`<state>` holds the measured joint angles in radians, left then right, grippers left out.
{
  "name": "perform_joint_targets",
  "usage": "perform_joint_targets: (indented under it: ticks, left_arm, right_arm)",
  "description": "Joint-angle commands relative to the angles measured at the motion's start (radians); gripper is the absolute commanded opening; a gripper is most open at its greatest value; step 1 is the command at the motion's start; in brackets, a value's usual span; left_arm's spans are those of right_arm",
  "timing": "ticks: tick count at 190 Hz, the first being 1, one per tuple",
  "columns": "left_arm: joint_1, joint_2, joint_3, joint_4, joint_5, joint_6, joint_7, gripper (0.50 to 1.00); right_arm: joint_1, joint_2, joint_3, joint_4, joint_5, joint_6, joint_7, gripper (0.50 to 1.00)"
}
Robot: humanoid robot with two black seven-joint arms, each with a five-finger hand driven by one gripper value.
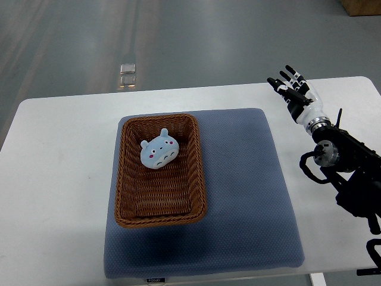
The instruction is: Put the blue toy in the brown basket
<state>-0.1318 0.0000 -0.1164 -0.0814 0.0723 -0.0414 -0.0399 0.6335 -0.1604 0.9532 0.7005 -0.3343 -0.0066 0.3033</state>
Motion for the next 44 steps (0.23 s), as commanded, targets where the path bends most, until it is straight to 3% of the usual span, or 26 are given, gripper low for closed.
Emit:
perform_joint_targets:
  ticks: [1,44]
  left_arm:
    - [0.0,0.0,0.0,0.0,0.0,0.0,0.0,1.0]
    - [0.0,0.0,0.001,0.0,0.0,0.0,0.0,1.0]
  right_arm:
    - [-0.003,0.002,-0.008,0.001,-0.002,0.0,0.0,0.913]
    - [-0.023,-0.004,-0.027,0.001,-0.014,0.0,-0.001,0.913]
